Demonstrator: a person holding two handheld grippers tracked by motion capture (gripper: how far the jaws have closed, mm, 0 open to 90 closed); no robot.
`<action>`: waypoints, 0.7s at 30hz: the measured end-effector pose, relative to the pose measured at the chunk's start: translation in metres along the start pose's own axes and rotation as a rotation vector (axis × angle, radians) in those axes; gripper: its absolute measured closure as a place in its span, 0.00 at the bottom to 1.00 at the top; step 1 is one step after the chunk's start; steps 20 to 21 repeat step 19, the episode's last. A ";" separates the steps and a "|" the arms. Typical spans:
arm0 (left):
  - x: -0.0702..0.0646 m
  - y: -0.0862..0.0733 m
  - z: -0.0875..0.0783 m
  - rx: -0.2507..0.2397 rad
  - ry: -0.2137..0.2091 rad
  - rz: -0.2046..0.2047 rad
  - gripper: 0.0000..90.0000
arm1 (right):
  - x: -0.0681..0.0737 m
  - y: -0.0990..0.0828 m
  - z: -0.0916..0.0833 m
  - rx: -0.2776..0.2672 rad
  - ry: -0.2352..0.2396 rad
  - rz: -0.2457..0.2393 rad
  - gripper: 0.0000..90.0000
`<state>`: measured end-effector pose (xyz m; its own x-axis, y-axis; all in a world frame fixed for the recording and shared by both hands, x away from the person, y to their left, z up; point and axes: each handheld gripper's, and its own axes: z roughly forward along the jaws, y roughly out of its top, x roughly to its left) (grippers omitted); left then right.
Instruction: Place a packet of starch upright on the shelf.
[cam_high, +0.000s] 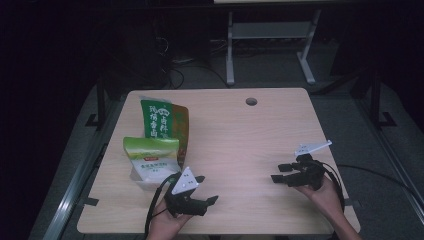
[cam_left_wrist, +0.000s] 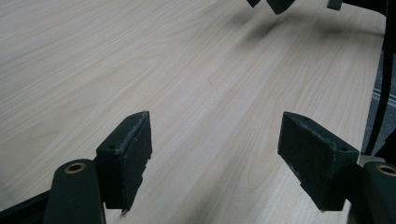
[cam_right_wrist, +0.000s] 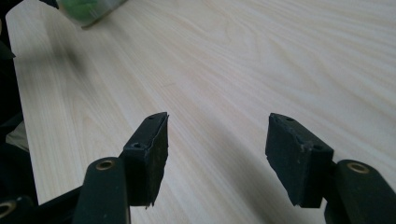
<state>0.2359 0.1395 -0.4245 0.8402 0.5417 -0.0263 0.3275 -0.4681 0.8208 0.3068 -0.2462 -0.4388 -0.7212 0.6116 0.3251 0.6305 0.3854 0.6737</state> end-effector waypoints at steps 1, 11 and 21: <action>0.000 0.000 0.000 0.000 -0.001 0.000 0.28 | 0.000 -0.002 0.000 0.000 0.000 0.004 0.43; -0.001 -0.001 0.001 0.002 -0.001 0.007 0.28 | 0.006 -0.017 -0.004 0.002 -0.011 0.015 0.42; -0.002 -0.002 -0.001 -0.008 -0.004 0.013 0.27 | 0.009 -0.025 -0.009 -0.028 -0.020 0.014 0.40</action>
